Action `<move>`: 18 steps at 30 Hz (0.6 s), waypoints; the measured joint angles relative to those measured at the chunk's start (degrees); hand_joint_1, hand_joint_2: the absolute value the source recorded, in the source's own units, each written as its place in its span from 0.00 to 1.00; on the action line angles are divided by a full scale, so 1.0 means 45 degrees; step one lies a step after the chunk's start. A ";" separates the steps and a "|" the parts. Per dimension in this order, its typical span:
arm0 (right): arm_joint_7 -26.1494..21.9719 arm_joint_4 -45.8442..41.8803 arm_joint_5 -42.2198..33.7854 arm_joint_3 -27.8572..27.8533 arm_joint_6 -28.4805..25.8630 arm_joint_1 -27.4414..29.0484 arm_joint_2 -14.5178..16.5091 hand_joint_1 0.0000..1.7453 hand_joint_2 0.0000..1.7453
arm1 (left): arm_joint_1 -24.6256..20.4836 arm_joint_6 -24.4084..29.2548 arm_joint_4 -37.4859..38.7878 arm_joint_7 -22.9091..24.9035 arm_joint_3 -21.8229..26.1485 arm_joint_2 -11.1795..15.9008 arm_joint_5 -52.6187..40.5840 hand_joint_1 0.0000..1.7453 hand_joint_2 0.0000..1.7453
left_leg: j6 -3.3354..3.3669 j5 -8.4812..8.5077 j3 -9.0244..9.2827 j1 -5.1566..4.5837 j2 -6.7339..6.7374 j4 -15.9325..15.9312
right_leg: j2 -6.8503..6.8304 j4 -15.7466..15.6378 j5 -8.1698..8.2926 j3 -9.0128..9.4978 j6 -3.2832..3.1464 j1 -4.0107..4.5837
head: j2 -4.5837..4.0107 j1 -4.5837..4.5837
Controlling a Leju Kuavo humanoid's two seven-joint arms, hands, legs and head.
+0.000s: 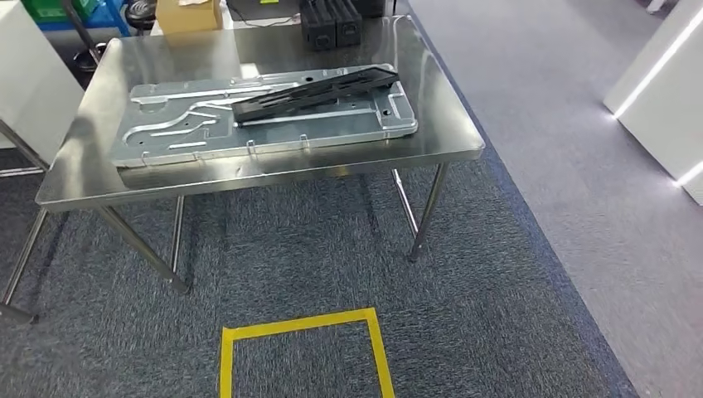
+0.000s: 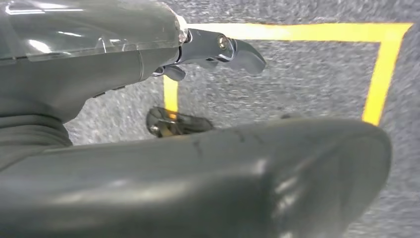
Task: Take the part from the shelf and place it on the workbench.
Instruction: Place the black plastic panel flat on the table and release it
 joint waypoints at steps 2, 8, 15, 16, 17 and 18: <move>-0.0021 0.0004 -0.0010 0.0000 0.0050 -0.0016 0.0000 0.00 0.00 | 0.0003 -0.0033 0.0000 -0.0029 -0.0004 0.0000 -0.0058 0.00 0.00 | -0.0079 0.0293 -0.0505 0.0019 0.0190 0.0137 | -0.0044 0.0787 0.0322 0.0208 0.0122 -0.0080 | 0.0000 0.0001; -0.0033 0.0010 -0.0010 0.0000 0.0222 -0.0053 0.0007 0.00 0.00 | -0.0081 -0.0100 0.0000 -0.0079 -0.0028 -0.0002 -0.0113 0.00 0.00 | -0.0516 0.0835 -0.1503 0.0021 0.0323 0.0793 | -0.0050 -0.3246 0.0331 0.3500 -0.0031 -0.0091 | 0.0001 0.0004; 0.0096 0.0033 0.0063 0.0000 0.0372 -0.0056 0.0010 0.00 0.00 | -0.0011 -0.0047 0.0000 -0.0070 -0.0029 0.0000 -0.0123 0.00 0.00 | -0.0943 -0.1617 -0.2471 0.0150 0.0234 0.3639 | -0.0221 -0.3292 0.1264 0.2349 -0.0683 -0.0016 | 0.0001 -0.0046; 0.0105 0.0034 0.0066 0.0000 0.0400 -0.0053 0.0010 0.00 0.00 | -0.0012 -0.0046 0.0000 -0.0070 -0.0029 0.0000 -0.0142 0.00 0.00 | -0.0952 -0.1693 -0.2489 0.0152 0.0232 0.4241 | -0.0223 -0.3243 0.1432 0.2086 -0.0680 0.0007 | 0.0000 -0.0041; 0.0108 0.0035 0.0067 -0.0001 0.0416 -0.0049 0.0010 0.00 0.00 | -0.0013 -0.0048 0.0000 -0.0070 -0.0029 0.0000 -0.0161 0.00 0.00 | -0.0945 -0.1487 -0.2330 0.0152 0.0230 0.4491 | -0.0222 -0.3176 0.1583 0.1822 -0.0665 0.0023 | 0.0000 -0.0043; 0.0094 0.0041 0.0067 -0.0001 0.0430 -0.0045 0.0011 0.00 0.00 | -0.0017 -0.0048 0.0000 -0.0070 -0.0029 0.0004 -0.0183 0.00 0.00 | -0.0920 -0.1099 -0.1929 0.0152 0.0228 0.4270 | -0.0219 -0.3090 0.1720 0.1559 -0.0640 0.0032 | 0.0001 -0.0043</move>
